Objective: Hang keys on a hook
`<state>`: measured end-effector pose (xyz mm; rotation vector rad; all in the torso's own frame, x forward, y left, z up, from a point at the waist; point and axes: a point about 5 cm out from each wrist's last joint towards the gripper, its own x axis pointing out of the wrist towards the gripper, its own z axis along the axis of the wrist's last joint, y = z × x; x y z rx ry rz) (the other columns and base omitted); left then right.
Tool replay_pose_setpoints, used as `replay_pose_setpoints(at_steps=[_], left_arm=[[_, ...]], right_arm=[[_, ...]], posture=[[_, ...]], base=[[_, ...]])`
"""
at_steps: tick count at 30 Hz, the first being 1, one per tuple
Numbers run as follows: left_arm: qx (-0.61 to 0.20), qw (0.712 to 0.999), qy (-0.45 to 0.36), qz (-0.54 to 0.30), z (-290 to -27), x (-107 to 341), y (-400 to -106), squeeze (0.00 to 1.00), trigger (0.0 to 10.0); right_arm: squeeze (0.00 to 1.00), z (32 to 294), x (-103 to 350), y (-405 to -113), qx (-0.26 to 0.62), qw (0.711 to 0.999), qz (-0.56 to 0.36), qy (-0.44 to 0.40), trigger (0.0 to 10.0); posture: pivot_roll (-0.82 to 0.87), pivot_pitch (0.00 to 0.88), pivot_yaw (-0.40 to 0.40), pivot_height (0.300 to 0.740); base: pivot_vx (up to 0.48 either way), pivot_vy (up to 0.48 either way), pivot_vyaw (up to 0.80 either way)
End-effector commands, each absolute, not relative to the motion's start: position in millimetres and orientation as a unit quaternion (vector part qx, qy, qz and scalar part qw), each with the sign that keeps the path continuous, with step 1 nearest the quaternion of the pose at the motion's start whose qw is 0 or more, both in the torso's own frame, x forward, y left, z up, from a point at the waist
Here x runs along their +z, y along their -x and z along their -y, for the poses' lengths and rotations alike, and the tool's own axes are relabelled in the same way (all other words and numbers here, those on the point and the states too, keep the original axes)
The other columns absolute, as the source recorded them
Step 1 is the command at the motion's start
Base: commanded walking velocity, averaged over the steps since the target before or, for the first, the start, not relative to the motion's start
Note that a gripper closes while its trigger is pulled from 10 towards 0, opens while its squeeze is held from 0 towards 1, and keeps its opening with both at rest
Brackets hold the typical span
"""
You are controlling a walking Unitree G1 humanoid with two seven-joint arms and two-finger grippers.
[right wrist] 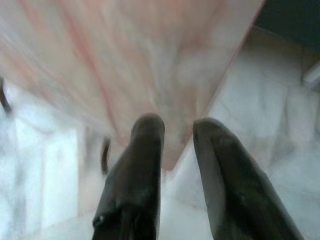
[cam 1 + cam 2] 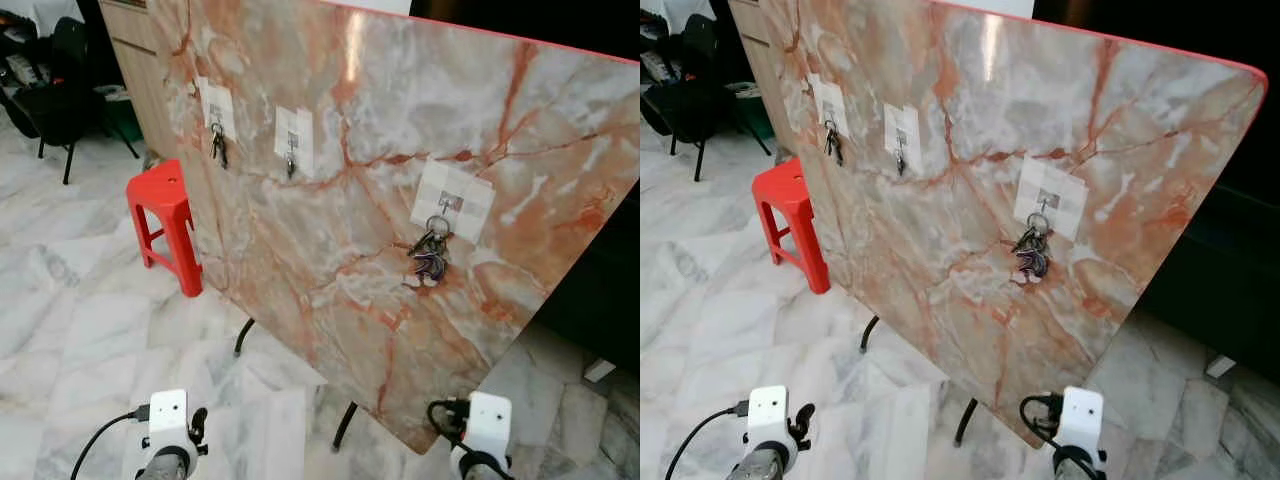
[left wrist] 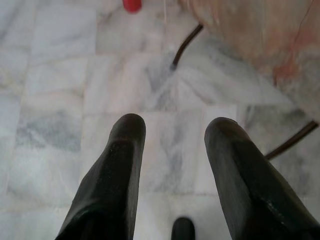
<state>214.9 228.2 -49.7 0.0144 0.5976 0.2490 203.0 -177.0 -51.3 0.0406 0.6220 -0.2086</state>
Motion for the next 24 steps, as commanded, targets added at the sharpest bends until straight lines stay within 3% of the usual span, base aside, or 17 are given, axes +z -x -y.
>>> replay_pose_setpoints(at_steps=[1, 5, 13, 19, 24], left_arm=[[0.133, 0.942, 0.0, -0.308, -230.5, -53.6, -209.2, 0.0, 10.0], [0.136, 0.929, -0.005, -0.344, -235.4, -62.2, -195.3, 0.0, 10.0], [0.118, 0.905, -0.03, -0.407, -230.8, -76.5, -175.0, 0.0, 10.0], [0.118, 0.9, -0.035, -0.419, -232.5, -79.1, -169.2, 0.0, 10.0], [0.114, 0.897, -0.043, -0.424, -232.6, -79.6, -168.8, 0.0, 10.0]], right_arm=[[0.0, 181.4, -58.2, -198.5, -0.112, 0.937, -0.33, -0.019, 10.0], [0.0, 180.4, -75.4, -187.5, -0.11, 0.91, -0.398, -0.03, 10.0], [0.0, 180.9, -90.8, -166.2, -0.106, 0.884, -0.452, -0.055, 10.0], [0.0, 182.5, -94.2, -158.5, -0.135, 0.875, -0.458, -0.079, 10.0], [0.0, 178.7, -95.8, -156.6, -0.11, 0.874, -0.469, -0.066, 10.0]], posture=[[0.04, 0.0, -0.067, 0.74], [0.04, 0.0, -0.061, 0.74], [0.04, 0.0, -0.055, 0.74], [0.03, 0.0, -0.052, 0.74], [0.03, 0.0, -0.05, 0.74]], base=[[0.0, 0.0, 0.0], [0.0, 0.0, 0.0], [0.0, 0.0, 0.0], [0.0, 0.0, 0.0], [0.0, 0.0, 0.0]])
